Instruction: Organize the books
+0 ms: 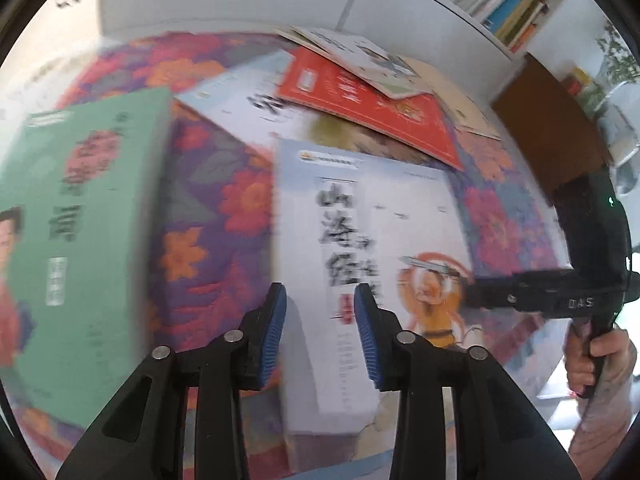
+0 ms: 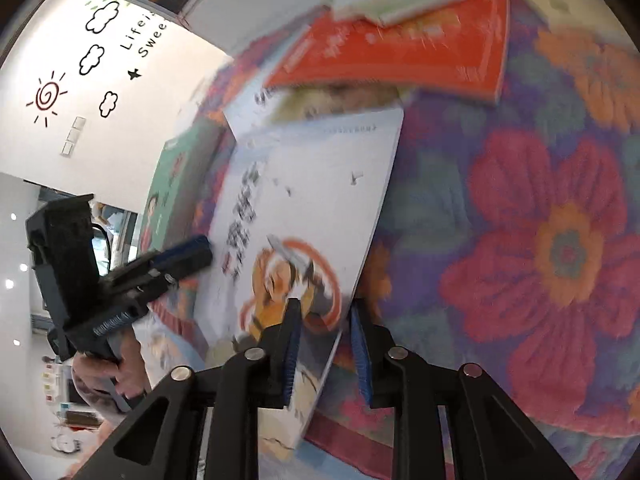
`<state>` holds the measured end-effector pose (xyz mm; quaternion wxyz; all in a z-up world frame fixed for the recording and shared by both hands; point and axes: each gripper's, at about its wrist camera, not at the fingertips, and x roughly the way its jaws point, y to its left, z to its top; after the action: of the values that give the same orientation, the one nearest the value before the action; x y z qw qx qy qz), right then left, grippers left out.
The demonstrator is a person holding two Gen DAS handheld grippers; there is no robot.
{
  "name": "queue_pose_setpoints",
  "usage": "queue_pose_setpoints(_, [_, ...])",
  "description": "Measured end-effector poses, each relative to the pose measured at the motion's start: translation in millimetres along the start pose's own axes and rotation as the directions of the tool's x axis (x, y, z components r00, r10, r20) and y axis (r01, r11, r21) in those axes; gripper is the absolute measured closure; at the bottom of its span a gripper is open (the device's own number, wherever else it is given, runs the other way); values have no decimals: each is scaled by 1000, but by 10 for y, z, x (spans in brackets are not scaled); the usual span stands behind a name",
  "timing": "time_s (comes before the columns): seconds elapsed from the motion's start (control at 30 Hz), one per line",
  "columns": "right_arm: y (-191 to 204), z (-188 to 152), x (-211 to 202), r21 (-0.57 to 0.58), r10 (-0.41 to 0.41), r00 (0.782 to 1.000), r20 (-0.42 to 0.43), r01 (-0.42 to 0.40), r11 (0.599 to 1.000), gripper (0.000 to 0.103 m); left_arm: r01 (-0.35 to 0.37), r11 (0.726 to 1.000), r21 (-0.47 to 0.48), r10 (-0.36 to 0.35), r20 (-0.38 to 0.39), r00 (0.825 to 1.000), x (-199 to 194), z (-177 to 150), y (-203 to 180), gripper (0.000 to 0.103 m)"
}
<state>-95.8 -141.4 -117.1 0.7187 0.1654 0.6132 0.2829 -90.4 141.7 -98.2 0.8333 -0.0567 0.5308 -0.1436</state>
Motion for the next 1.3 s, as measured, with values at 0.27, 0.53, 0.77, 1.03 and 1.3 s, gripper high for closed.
queue_pose_setpoints(0.27, [-242, -38, -30, 78, 158, 986, 53, -161, 984, 76, 88, 995, -43, -89, -36, 995, 141, -33, 184, 66])
queue_pose_setpoints(0.53, [62, -85, -187, 35, 60, 990, 129, -65, 997, 77, 136, 990, -37, -137, -32, 990, 0, 109, 11, 66])
queue_pose_setpoints(0.77, [372, -83, -426, -35, 23, 986, 168, -17, 999, 77, 129, 992, 12, -128, -8, 992, -180, 192, -104, 66])
queue_pose_setpoints(1.03, [668, -48, -643, -66, 54, 977, 205, -41, 997, 77, 107, 993, 50, -109, 37, 993, -478, 280, -110, 66])
queue_pose_setpoints(1.3, [1053, 45, -692, -123, 54, 972, 228, -26, 992, 77, 74, 995, 63, -78, 73, 994, -731, 379, -21, 66])
